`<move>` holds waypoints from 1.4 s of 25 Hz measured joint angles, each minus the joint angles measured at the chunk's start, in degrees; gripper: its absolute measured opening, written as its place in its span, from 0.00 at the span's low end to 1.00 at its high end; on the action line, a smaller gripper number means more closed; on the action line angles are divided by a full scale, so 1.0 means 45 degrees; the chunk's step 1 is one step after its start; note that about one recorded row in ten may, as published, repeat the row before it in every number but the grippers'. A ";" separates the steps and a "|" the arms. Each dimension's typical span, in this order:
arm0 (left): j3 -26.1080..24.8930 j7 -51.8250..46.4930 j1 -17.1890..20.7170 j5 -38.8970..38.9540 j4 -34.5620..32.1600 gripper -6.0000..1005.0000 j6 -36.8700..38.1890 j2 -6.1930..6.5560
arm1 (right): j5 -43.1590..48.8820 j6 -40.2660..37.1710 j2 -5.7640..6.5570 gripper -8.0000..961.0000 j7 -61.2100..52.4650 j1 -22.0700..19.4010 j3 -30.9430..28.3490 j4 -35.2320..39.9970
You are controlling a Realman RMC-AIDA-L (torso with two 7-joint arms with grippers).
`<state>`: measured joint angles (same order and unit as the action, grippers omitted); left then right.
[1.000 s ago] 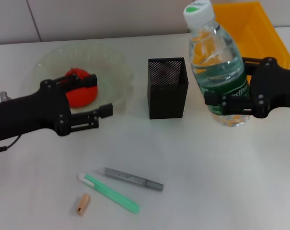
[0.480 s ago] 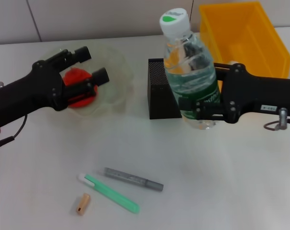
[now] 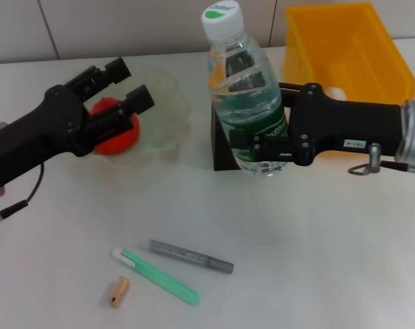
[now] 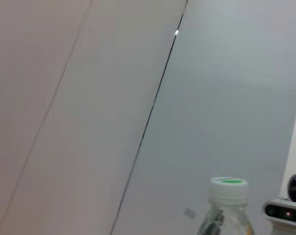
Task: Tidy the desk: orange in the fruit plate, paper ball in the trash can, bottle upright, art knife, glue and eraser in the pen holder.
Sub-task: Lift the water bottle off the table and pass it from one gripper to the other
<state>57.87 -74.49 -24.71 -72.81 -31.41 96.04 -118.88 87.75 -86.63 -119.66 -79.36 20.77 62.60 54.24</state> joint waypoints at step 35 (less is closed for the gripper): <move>0.1046 0.0050 -0.0762 0.1322 0.0868 0.71 0.0050 -0.0066 | -0.1081 0.2175 -0.0011 0.76 -0.0125 0.0708 0.3462 -0.0357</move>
<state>62.58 -74.27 -28.14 -66.86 -27.51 96.26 -119.18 82.89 -76.84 -119.71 -79.92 23.95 78.17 52.63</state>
